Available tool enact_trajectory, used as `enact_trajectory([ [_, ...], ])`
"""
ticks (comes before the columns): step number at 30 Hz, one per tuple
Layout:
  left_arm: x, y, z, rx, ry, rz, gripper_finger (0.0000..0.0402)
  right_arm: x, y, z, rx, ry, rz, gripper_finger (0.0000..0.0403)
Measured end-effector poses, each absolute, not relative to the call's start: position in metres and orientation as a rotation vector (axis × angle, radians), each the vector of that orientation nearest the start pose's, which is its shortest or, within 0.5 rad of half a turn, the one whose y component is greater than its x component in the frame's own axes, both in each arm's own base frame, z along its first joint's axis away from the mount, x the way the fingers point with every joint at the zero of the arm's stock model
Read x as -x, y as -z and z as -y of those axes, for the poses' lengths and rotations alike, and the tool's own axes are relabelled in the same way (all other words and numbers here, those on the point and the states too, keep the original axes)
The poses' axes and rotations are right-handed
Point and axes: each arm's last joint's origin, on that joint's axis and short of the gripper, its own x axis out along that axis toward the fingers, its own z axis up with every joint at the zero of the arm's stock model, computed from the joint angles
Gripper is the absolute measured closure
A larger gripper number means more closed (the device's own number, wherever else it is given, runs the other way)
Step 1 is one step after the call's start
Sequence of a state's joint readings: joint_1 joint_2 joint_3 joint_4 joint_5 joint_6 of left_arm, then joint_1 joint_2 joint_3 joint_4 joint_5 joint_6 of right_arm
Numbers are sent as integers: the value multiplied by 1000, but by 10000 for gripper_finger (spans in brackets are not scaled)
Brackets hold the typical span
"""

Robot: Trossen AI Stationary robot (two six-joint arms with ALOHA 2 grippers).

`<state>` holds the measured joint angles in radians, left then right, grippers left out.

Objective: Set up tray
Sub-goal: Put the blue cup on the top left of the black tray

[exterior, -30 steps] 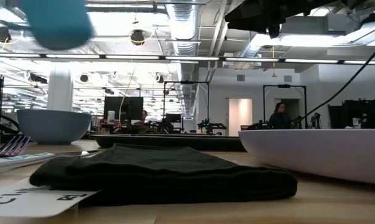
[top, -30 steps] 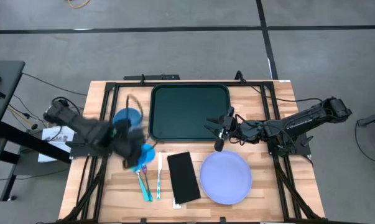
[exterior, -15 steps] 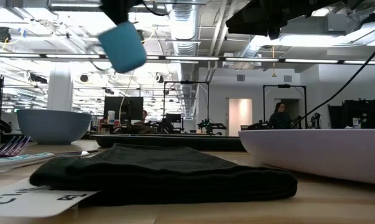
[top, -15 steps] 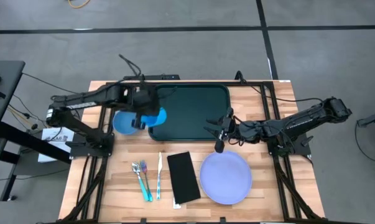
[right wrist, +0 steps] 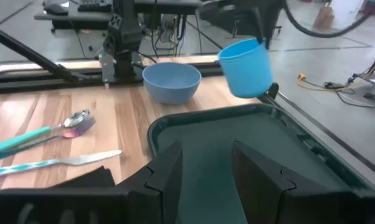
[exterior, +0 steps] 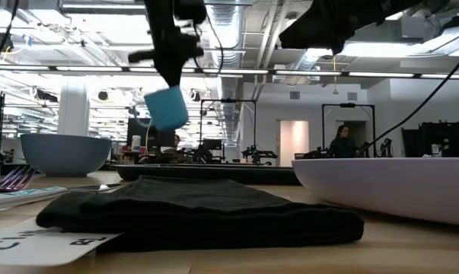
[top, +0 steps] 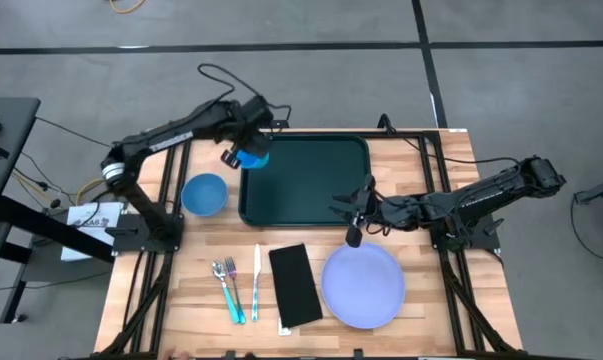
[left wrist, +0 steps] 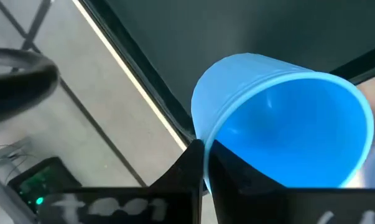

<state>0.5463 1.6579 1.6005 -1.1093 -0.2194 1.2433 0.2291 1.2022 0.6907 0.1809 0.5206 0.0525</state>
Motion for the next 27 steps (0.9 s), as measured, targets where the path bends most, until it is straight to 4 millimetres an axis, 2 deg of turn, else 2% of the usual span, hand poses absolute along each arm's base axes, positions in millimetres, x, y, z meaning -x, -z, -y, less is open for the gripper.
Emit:
enact_trajectory([
  [6, -274, -307, -227, -851, 191, -1444, 401, -252, -252, -44, 71, 297, -306, 275],
  [12, -283, -303, -257, -890, 263, -1433, 401, -251, -249, -44, 81, 297, -332, 275],
  [16, -294, -296, -267, -912, 365, -1453, 401, -250, -247, -44, 81, 299, -354, 275],
  [20, -302, -280, -270, -878, 505, -1517, 401, -250, -245, -43, 52, 307, -372, 275],
  [27, -308, -267, -275, -861, 562, -1522, 401, -249, -243, -43, 48, 309, -386, 275],
])
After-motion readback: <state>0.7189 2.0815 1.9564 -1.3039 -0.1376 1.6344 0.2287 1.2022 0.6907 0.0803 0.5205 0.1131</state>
